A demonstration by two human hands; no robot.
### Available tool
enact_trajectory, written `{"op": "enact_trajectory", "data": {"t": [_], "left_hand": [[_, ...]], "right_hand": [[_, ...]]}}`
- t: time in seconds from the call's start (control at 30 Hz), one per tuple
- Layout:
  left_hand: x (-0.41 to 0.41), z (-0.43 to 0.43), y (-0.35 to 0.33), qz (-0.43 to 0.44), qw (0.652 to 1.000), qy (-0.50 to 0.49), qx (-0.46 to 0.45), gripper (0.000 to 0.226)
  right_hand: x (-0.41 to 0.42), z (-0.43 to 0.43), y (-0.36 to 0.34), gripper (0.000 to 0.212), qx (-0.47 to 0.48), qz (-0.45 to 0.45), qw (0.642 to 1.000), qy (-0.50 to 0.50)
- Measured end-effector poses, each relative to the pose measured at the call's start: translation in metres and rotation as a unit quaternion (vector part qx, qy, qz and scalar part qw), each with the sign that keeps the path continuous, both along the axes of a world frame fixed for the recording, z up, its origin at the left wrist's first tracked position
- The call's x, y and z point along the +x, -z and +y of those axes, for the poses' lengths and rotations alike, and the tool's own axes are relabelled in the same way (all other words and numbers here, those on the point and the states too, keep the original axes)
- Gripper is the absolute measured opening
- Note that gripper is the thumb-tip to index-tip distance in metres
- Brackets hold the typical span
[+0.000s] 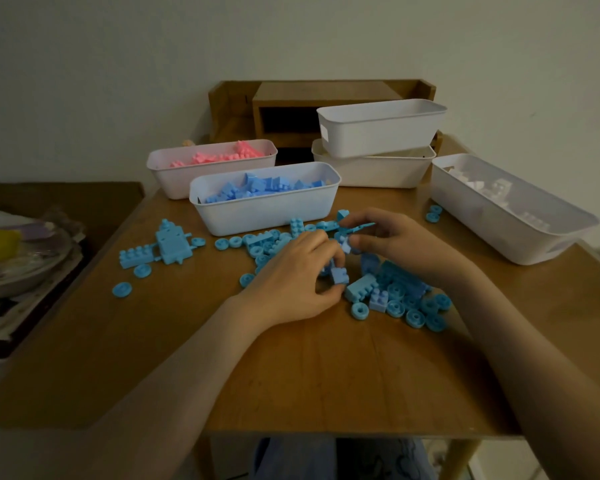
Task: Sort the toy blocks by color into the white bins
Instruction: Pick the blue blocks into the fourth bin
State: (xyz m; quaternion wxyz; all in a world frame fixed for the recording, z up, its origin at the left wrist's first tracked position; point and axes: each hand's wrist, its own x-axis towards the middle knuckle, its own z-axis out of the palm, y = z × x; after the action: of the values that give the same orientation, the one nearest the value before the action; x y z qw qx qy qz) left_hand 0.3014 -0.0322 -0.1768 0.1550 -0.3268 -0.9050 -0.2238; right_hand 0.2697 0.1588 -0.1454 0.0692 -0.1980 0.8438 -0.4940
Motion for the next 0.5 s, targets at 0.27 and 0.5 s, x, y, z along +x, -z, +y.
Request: {"op": "enact_trajectory", "data": {"t": [0.27, 0.5], "left_hand": [[0.0045, -0.0019, -0.0091, -0.043, 0.989, -0.118, 0.083, 0.021], [0.0028, -0.0015, -0.0050, -0.029, 0.993, -0.108, 0.045, 0.046]], "right_hand": [[0.0021, -0.0012, -0.0003, 0.014, 0.028, 0.001, 1.000, 0.014], [0.0049, -0.0063, 0.0000, 0.013, -0.006, 0.027, 1.000, -0.008]]}}
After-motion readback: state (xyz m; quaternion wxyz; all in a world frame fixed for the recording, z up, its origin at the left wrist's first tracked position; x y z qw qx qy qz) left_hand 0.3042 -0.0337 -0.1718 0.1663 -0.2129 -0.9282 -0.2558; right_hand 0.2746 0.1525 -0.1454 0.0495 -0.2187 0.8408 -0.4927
